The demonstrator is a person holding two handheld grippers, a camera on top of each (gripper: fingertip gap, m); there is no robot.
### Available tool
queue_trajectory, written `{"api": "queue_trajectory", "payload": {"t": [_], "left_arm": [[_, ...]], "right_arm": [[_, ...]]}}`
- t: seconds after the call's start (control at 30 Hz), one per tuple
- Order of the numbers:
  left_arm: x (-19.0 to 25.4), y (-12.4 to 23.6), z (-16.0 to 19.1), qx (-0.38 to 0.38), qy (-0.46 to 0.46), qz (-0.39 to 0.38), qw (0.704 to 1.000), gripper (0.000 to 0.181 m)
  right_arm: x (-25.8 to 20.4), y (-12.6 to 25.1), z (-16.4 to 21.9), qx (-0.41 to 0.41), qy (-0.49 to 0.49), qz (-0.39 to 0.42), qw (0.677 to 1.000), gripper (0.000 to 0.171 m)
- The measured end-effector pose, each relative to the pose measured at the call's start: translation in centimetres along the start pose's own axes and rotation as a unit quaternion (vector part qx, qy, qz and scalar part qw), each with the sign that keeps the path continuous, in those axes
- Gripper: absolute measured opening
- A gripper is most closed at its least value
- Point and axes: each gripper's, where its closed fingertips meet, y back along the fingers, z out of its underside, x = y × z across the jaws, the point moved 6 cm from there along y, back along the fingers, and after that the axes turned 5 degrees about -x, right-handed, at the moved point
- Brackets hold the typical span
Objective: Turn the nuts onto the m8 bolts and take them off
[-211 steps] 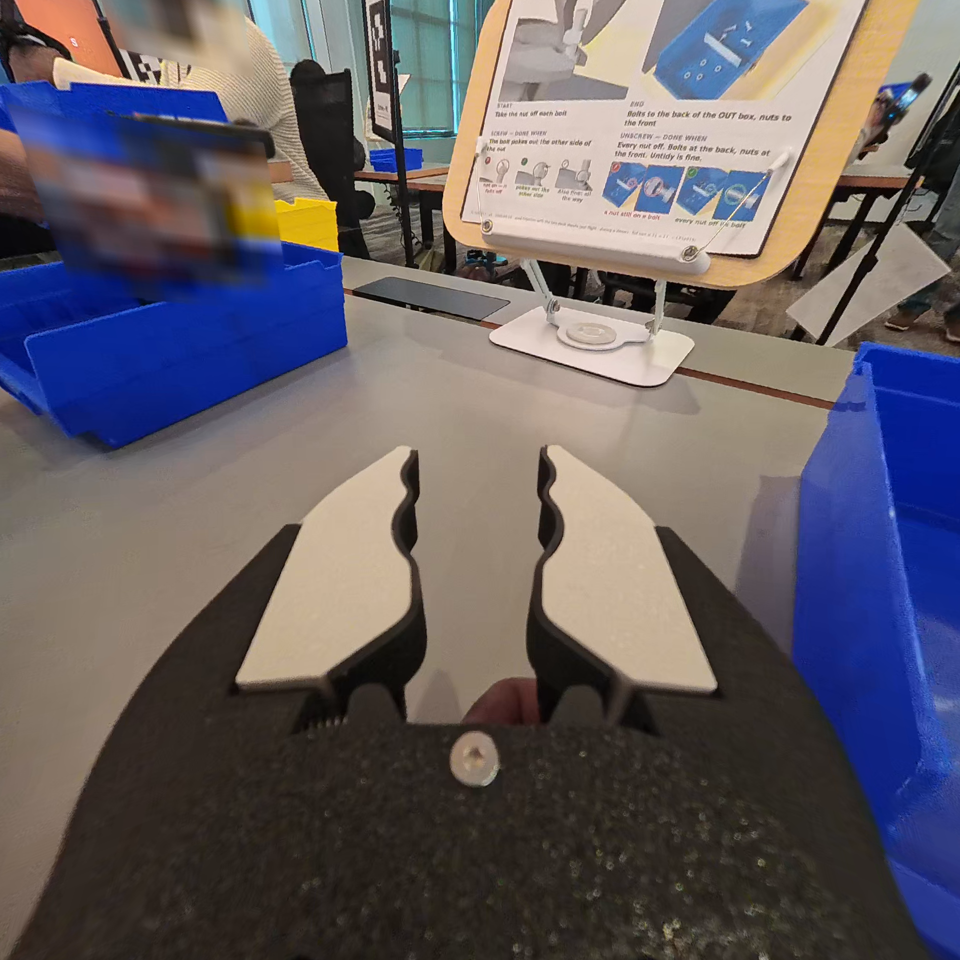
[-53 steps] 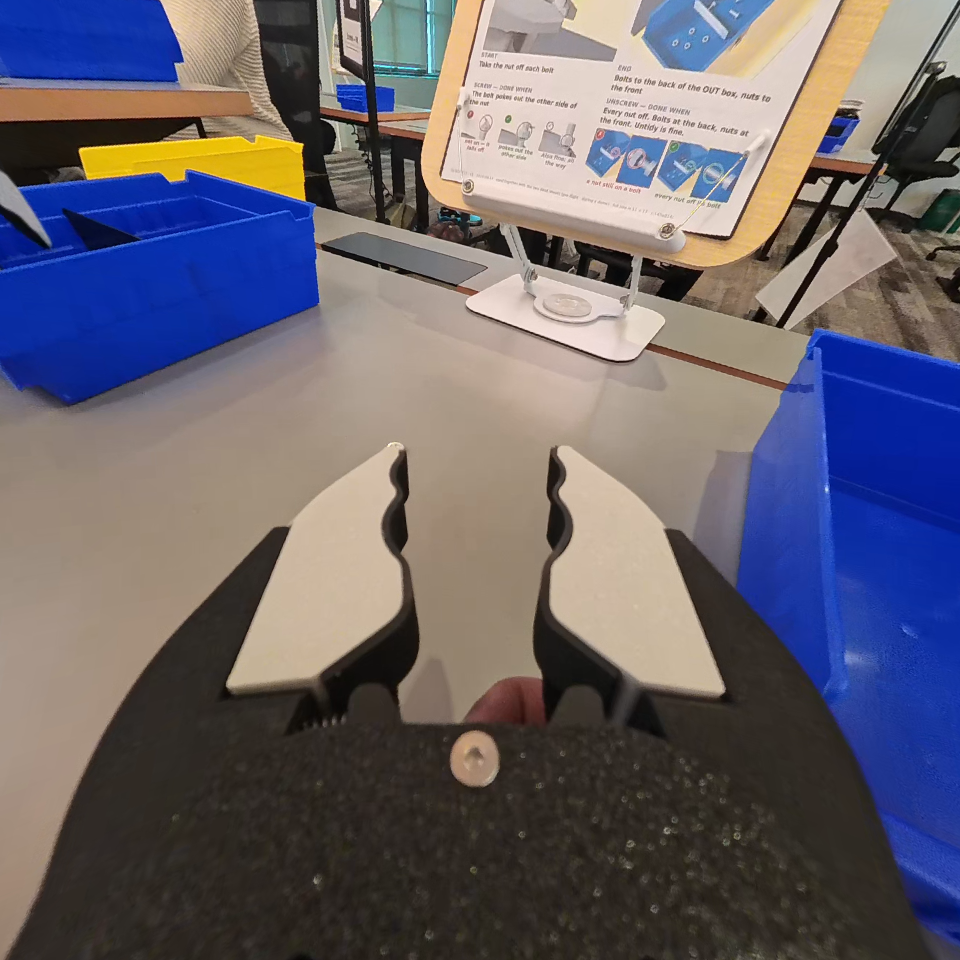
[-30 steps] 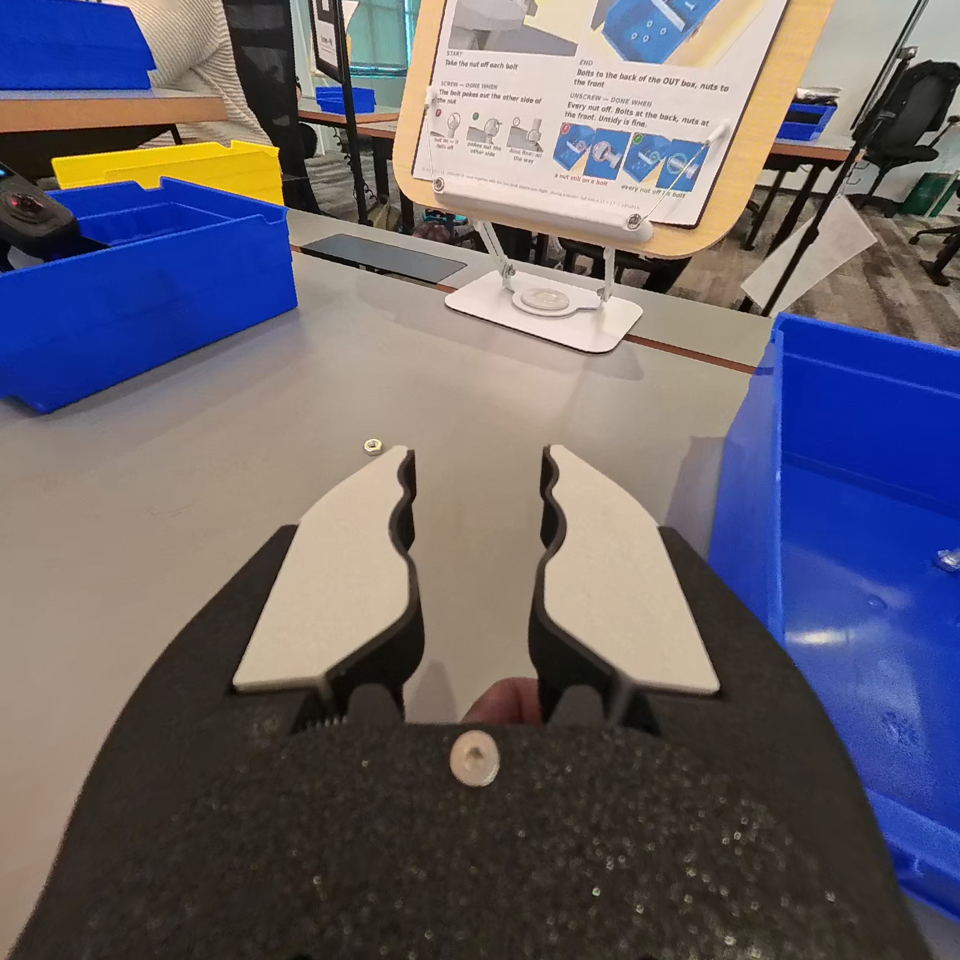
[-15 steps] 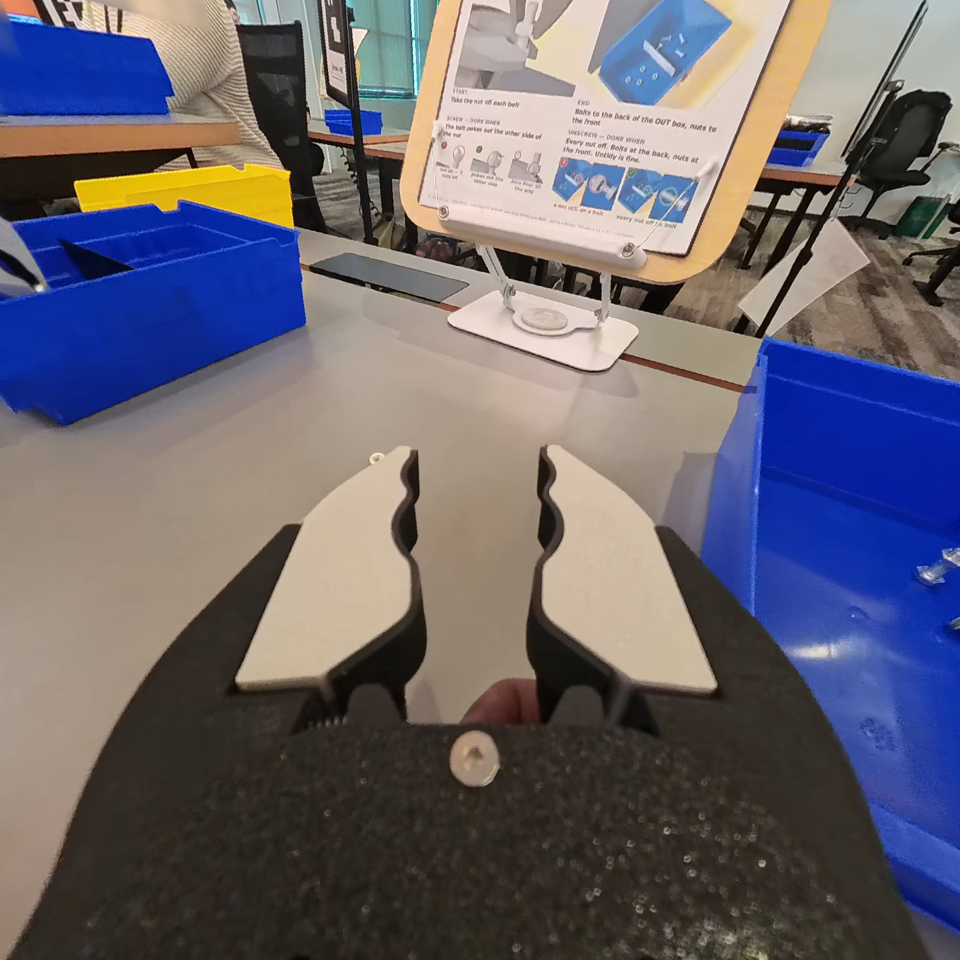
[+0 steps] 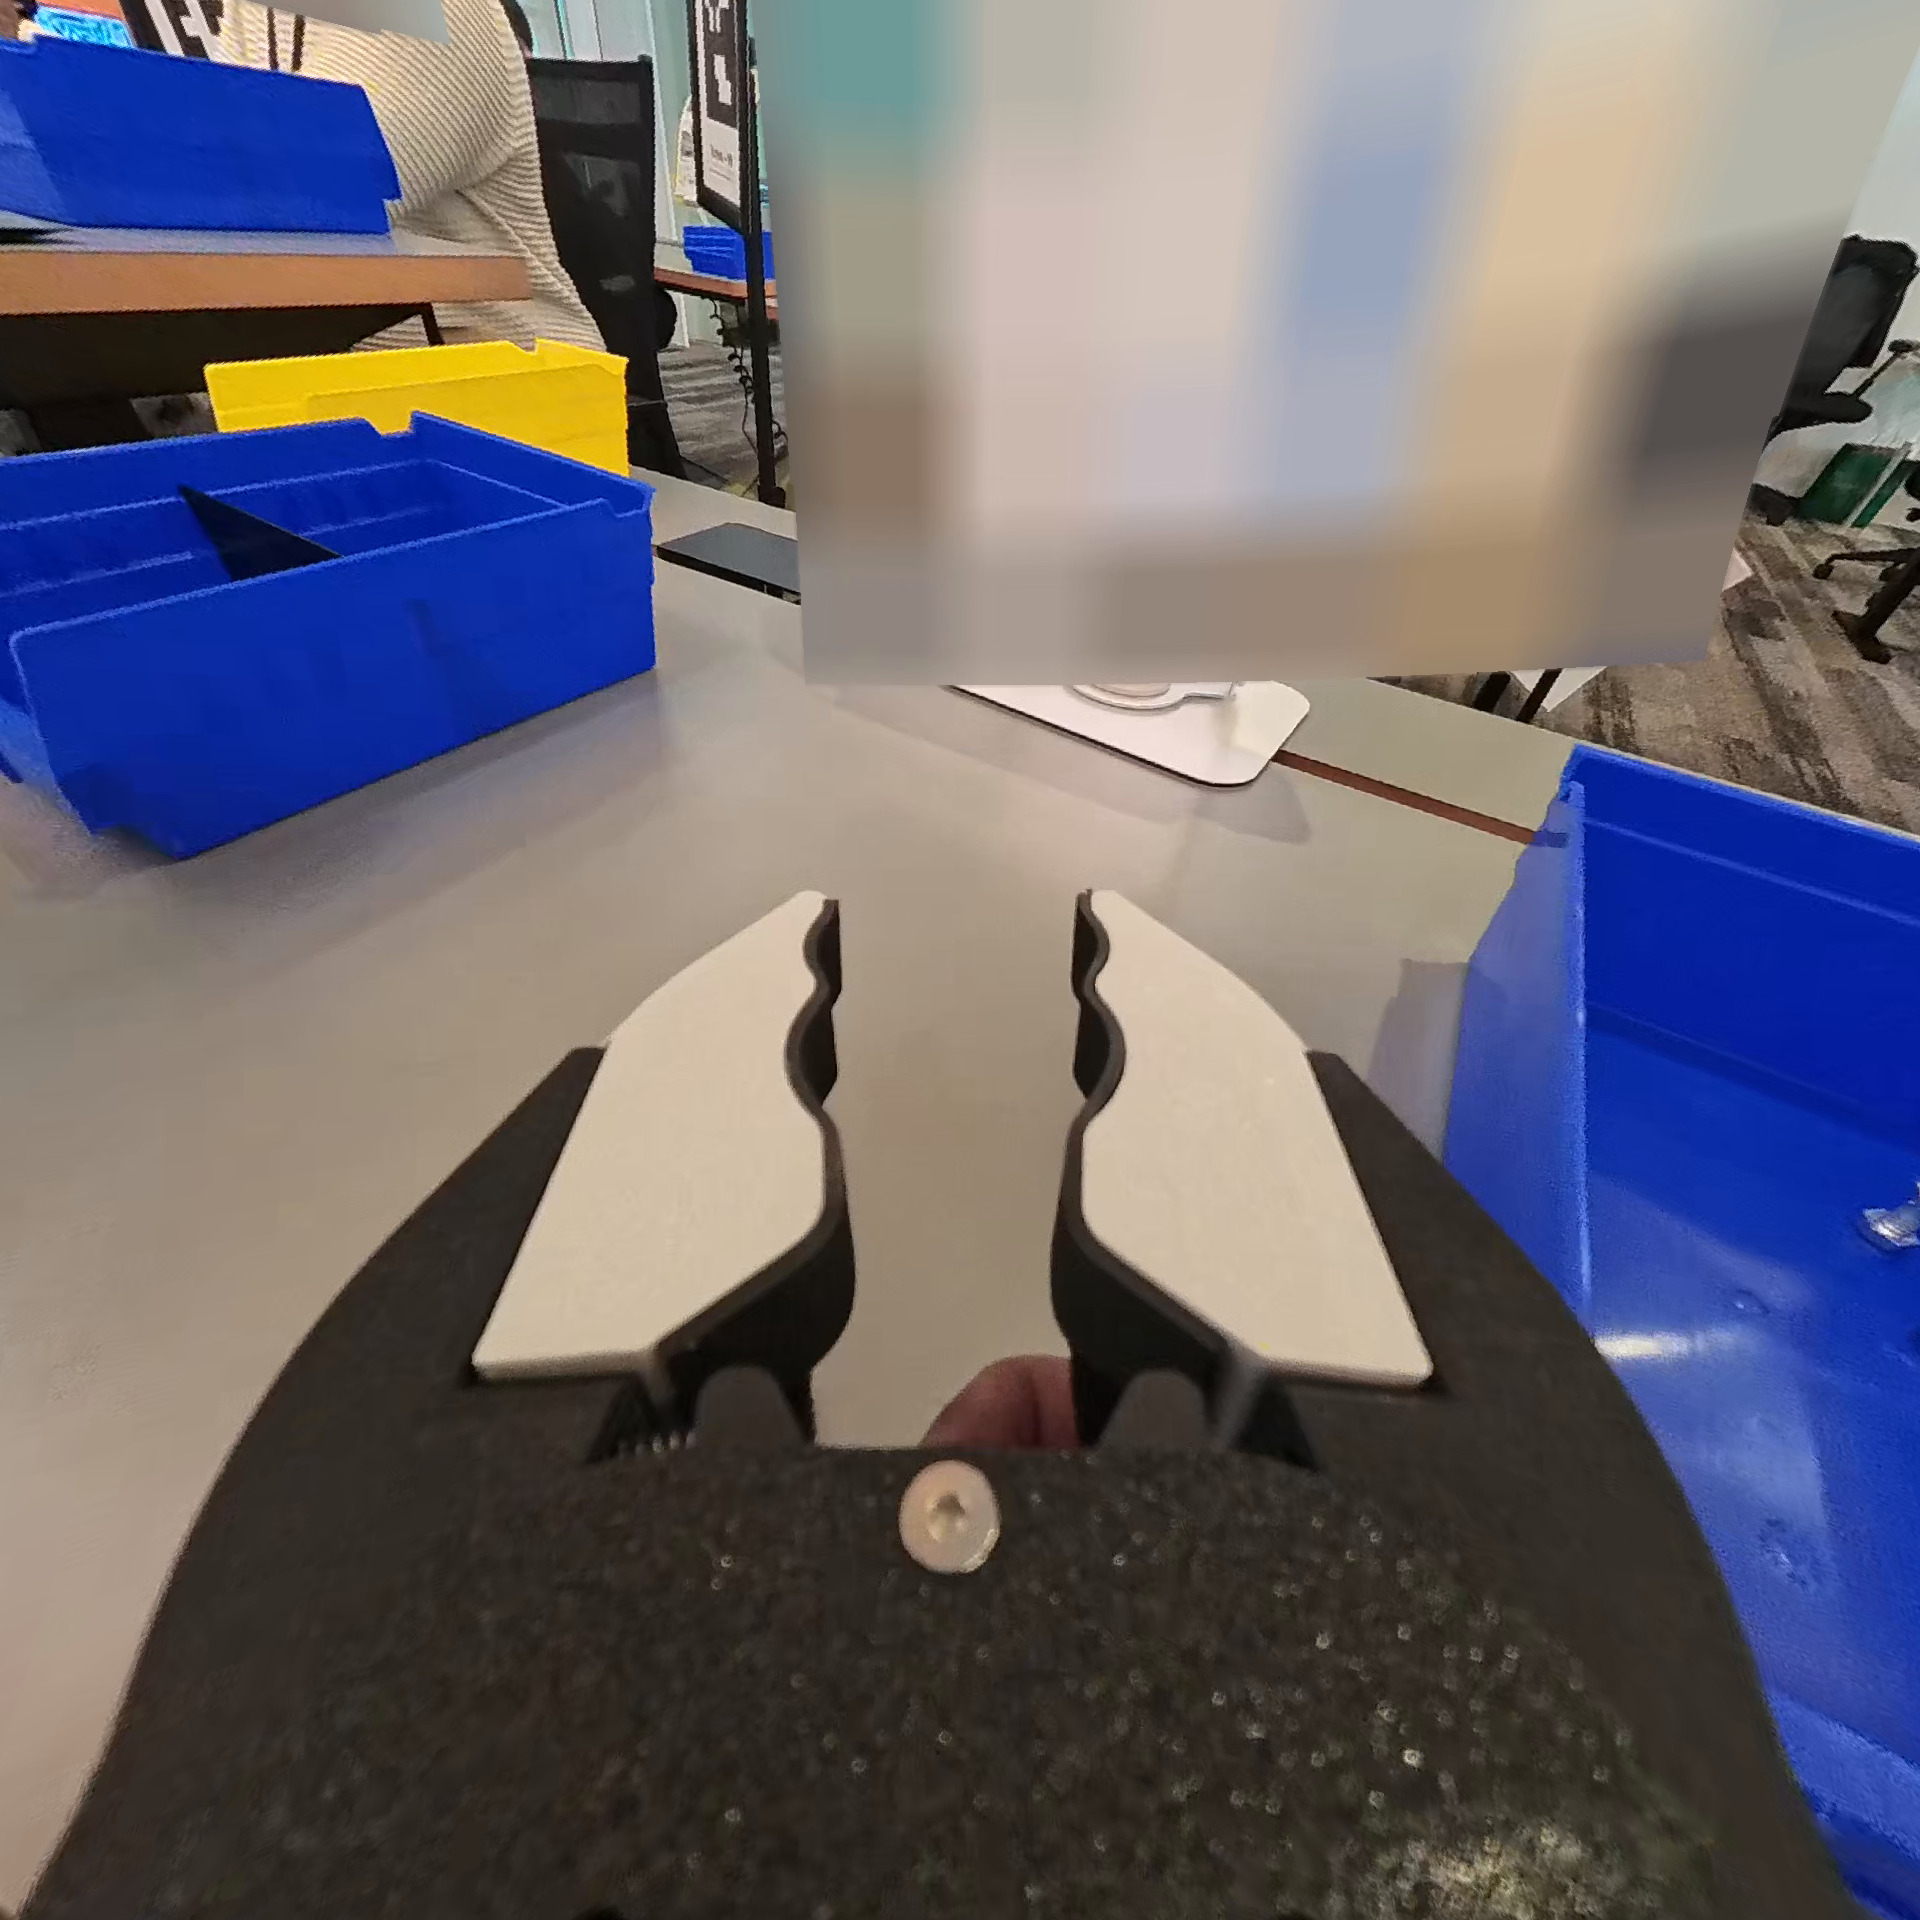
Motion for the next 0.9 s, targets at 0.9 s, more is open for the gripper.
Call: {"api": "queue_trajectory", "payload": {"t": [0.9], "left_arm": [[10.9, -17.3, 1.1, -0.163, 0.111, 0.216, 0.956, 0.008]], "right_arm": [[-0.3, 0.3, 1.0, -0.016, -0.003, -0.004, 1.000, 0.041]]}}
